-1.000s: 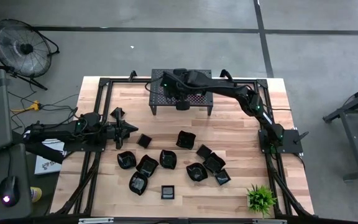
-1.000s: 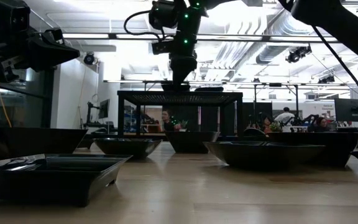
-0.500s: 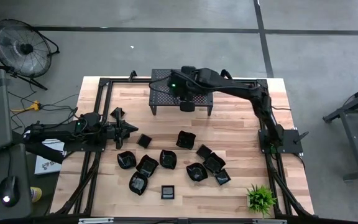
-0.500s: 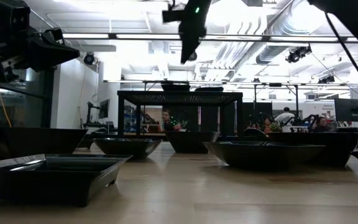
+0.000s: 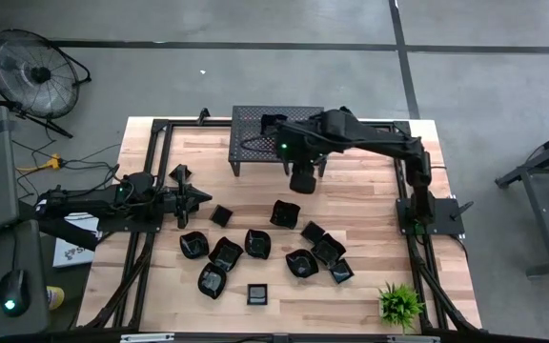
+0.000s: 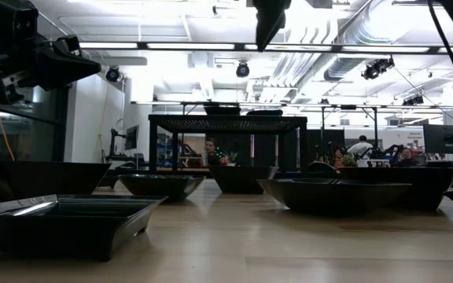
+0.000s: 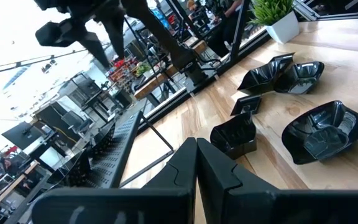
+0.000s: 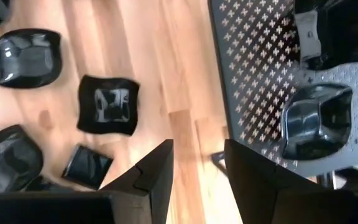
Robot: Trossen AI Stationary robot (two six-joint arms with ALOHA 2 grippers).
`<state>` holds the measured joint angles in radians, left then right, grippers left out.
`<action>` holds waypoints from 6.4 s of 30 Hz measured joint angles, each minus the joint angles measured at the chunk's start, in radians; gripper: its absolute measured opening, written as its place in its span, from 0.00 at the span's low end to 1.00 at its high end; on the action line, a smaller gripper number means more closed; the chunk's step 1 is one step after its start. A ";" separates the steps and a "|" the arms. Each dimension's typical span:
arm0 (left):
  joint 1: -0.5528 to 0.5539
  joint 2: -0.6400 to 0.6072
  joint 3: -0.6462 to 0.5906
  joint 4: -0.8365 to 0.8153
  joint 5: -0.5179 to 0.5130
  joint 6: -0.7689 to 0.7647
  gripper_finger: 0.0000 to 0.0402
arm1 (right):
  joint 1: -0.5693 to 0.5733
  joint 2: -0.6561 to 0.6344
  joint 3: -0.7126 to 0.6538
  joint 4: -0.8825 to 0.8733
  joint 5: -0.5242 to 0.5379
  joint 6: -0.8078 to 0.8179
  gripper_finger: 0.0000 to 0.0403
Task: Pick & Place Mini shaped plates
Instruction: Stack the distorted square plate on top of the distorted square plate on the shelf
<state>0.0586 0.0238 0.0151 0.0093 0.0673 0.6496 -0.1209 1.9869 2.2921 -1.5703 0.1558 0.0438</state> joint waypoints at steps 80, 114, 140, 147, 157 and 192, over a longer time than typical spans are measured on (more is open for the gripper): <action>0.000 0.000 0.000 0.000 0.000 0.000 0.01 | 0.351 -0.647 -1.614 1.052 -0.381 1.062 0.34; 0.000 0.000 0.000 0.000 0.000 0.000 0.01 | 0.310 -0.509 -1.614 1.117 -0.397 0.985 0.34; 0.000 0.000 0.000 0.000 0.000 0.000 0.01 | 0.311 -0.537 -1.613 1.127 -0.394 0.919 0.02; 0.000 0.000 0.000 0.000 0.000 0.000 0.01 | 0.310 -0.638 -1.610 1.121 -0.394 0.923 0.01; 0.000 0.000 0.000 0.000 0.000 0.000 0.01 | 0.288 -0.768 -1.464 0.904 -0.303 0.909 0.01; 0.000 0.000 0.000 0.000 0.000 0.000 0.01 | -0.170 -0.431 -0.651 0.683 -0.139 0.619 0.00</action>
<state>0.0586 0.0237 0.0151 0.0093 0.0671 0.6497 -0.2907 1.5557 1.6412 -0.8869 0.0166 0.6632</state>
